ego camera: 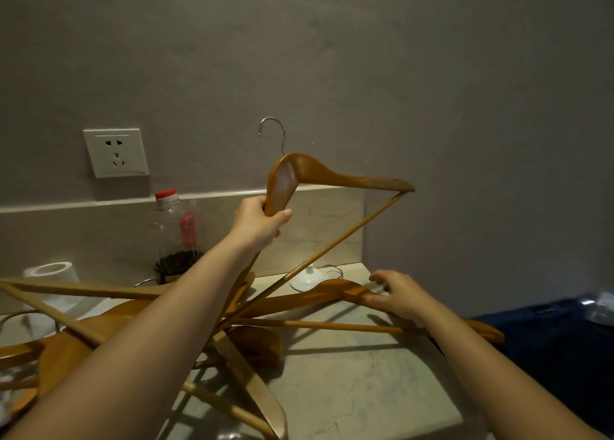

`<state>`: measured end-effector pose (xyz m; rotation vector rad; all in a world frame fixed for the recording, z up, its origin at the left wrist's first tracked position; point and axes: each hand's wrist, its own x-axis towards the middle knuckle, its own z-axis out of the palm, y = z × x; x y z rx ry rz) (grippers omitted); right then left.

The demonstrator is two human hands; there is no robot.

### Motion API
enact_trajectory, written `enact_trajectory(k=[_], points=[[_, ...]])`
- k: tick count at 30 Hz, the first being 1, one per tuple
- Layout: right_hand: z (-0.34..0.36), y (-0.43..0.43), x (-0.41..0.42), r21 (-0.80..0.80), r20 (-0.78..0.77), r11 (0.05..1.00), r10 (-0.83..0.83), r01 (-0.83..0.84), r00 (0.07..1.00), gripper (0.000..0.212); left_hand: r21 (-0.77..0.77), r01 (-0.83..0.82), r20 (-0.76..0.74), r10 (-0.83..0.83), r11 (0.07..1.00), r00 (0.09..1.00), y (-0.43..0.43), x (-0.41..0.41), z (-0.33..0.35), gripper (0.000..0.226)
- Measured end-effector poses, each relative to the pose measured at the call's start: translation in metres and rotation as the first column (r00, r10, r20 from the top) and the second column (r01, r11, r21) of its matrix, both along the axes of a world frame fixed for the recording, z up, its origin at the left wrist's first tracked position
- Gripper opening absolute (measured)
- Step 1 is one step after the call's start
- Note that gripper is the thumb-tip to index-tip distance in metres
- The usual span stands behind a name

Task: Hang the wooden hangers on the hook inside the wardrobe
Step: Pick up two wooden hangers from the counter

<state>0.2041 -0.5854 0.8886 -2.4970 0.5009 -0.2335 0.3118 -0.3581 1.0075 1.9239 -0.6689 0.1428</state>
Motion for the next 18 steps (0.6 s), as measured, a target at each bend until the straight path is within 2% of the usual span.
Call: enact_trajectory(k=[2, 4, 8, 10, 14, 18], points=[[-0.001, 0.002, 0.010, 0.073, -0.098, 0.997, 0.021, -0.014, 0.995, 0.054, 0.000, 0.019, -0.003, -0.019, 1.000, 1.000, 0.003, -0.003, 0.000, 0.020], [-0.002, 0.004, 0.021, 0.057, -0.141, 0.998, 0.018, -0.010, 0.990, 0.053, 0.011, 0.041, 0.013, -0.041, 0.999, 0.999, 0.006, -0.006, -0.002, 0.020], [-0.007, 0.007, 0.035, -0.174, -0.142, 0.984, -0.052, 0.027, 0.989, 0.041, -0.003, 0.018, 0.055, -0.018, 1.000, 0.998, 0.007, -0.013, -0.005, 0.025], [-0.009, 0.006, 0.039, -0.212, -0.178, 0.977, -0.046, 0.007, 0.983, 0.028, -0.033, -0.005, 0.054, 0.006, 0.999, 0.999, 0.011, -0.015, -0.004, 0.025], [-0.002, -0.001, 0.037, -0.148, -0.263, 0.988, -0.005, -0.036, 0.965, 0.022, -0.065, -0.044, 0.028, 0.046, 0.997, 0.999, 0.023, -0.011, 0.002, 0.019], [0.007, -0.011, 0.027, 0.025, -0.097, 0.999, -0.031, 0.034, 0.995, 0.024, -0.066, -0.084, -0.029, 0.082, 0.994, 0.996, 0.033, -0.008, 0.004, 0.018]])
